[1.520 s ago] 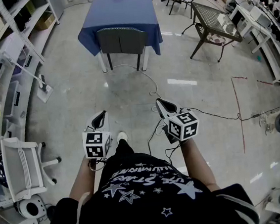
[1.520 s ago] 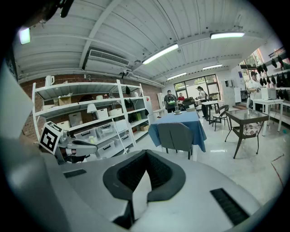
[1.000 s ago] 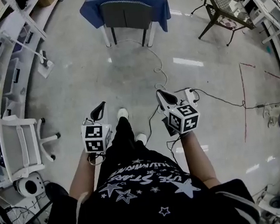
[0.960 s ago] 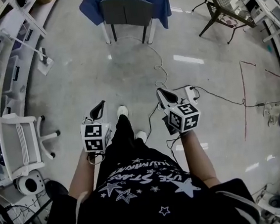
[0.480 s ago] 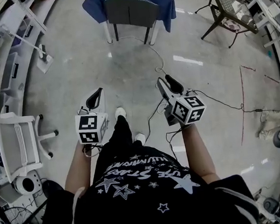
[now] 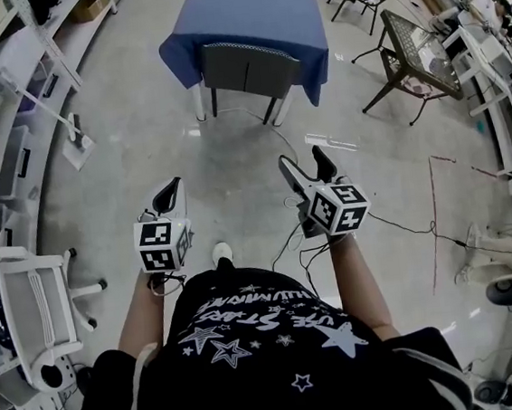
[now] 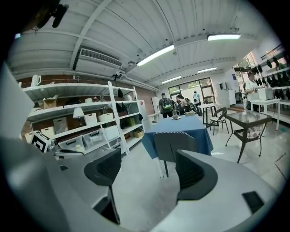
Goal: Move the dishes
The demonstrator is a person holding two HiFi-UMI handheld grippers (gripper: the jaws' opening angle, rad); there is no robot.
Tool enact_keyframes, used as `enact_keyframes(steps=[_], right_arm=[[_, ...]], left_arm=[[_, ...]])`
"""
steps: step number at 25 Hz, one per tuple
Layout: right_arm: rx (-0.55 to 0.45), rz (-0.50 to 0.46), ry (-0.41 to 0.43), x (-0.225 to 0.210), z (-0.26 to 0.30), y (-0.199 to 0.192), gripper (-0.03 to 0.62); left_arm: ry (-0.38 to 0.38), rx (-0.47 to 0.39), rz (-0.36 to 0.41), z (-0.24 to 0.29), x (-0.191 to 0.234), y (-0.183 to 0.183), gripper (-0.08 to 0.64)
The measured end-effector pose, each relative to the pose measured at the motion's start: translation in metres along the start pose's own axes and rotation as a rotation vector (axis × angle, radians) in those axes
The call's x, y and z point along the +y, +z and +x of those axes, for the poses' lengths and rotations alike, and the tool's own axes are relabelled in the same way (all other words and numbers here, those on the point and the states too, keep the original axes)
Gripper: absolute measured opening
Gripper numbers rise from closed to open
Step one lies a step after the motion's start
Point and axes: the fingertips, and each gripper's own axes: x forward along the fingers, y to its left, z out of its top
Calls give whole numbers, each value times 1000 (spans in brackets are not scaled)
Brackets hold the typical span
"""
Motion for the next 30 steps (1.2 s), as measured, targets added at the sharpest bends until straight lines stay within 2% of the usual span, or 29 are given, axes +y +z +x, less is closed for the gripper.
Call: enact_keyframes(steps=[5,11,15,20,26,30], right_arm=[[-6,0,-9,20,49,21,357],[59,-28,19,33,86,19,357],[61,-26,19,25,116,31,357],[35,-29,34,8,169,60,357],[8,21,41,-19,270,91,357],[-4,14,36,-43,335,120,357]], left_arm=[[-21,-20,7,17,48,19,18],[44,9,-54,21,101,8,18],[79,10,-91,36,126,11,18],[103,-11,-77,64,148,38,18],[147,33,-85,118,198,55,18],[143,44,-63,173,230,82,18]])
